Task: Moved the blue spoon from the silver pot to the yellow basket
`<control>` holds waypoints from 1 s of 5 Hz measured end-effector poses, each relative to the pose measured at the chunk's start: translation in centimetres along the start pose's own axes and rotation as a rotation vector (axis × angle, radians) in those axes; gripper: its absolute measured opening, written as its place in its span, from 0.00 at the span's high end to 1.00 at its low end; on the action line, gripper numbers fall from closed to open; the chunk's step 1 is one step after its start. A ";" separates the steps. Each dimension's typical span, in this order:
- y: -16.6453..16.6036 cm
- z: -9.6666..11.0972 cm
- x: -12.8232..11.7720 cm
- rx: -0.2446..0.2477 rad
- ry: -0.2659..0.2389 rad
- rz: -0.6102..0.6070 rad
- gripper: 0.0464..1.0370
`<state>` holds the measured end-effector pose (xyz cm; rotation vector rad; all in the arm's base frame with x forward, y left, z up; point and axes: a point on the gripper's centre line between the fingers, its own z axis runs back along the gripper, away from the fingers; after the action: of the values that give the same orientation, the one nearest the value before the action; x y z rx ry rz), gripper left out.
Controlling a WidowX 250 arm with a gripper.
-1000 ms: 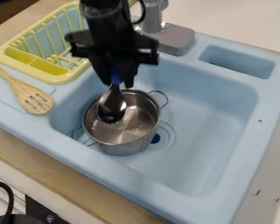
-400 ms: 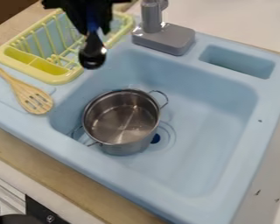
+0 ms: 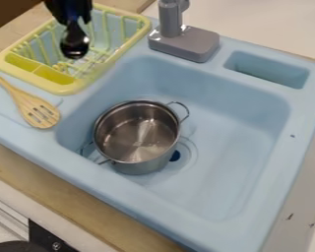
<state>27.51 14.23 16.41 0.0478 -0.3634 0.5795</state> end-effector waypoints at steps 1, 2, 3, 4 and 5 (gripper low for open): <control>1.1 -1.5 1.5 -0.004 -0.011 0.032 0.72; 1.3 -2.9 2.3 -0.003 -0.046 0.053 0.72; 1.1 -4.5 2.4 -0.008 -0.049 0.073 0.72; 0.7 -5.3 2.6 -0.027 -0.054 0.094 0.72; -0.2 -6.4 2.4 -0.033 -0.016 0.012 0.72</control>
<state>31.49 16.26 11.29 0.0188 -0.3886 0.5855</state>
